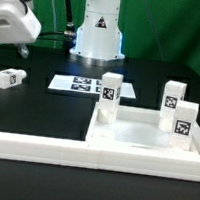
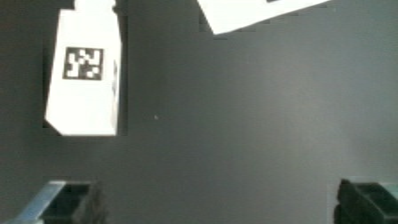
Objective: Assemble square table
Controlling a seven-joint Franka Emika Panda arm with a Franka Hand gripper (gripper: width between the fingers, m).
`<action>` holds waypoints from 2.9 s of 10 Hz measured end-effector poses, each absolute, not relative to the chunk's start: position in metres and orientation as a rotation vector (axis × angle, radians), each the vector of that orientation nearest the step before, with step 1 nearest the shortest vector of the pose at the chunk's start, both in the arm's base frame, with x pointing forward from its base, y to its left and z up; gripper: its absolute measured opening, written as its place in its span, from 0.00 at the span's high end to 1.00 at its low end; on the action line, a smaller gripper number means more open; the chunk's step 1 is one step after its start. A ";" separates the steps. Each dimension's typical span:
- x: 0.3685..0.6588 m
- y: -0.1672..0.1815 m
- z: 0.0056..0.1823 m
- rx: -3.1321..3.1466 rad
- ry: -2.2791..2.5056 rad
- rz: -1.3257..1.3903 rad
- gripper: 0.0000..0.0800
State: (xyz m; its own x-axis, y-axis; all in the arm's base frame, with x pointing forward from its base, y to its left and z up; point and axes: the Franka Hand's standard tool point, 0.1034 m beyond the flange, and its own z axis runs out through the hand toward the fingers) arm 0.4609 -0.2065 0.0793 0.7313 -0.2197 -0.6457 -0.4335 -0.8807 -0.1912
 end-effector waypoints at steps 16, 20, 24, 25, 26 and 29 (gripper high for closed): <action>0.392 -0.227 0.013 -2.475 0.589 1.231 0.33; 0.392 -0.228 0.013 -2.474 0.589 1.231 0.64; 0.392 -0.228 0.013 -2.474 0.590 1.231 0.64; 0.392 -0.228 0.013 -2.474 0.590 1.231 0.64; 0.392 -0.228 0.013 -2.474 0.590 1.231 0.64; 0.427 -0.201 0.065 -2.481 0.492 1.242 0.64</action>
Offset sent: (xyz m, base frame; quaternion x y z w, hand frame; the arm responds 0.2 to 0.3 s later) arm -0.0149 -0.0170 -0.0077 0.0398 -0.0160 0.0903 0.9950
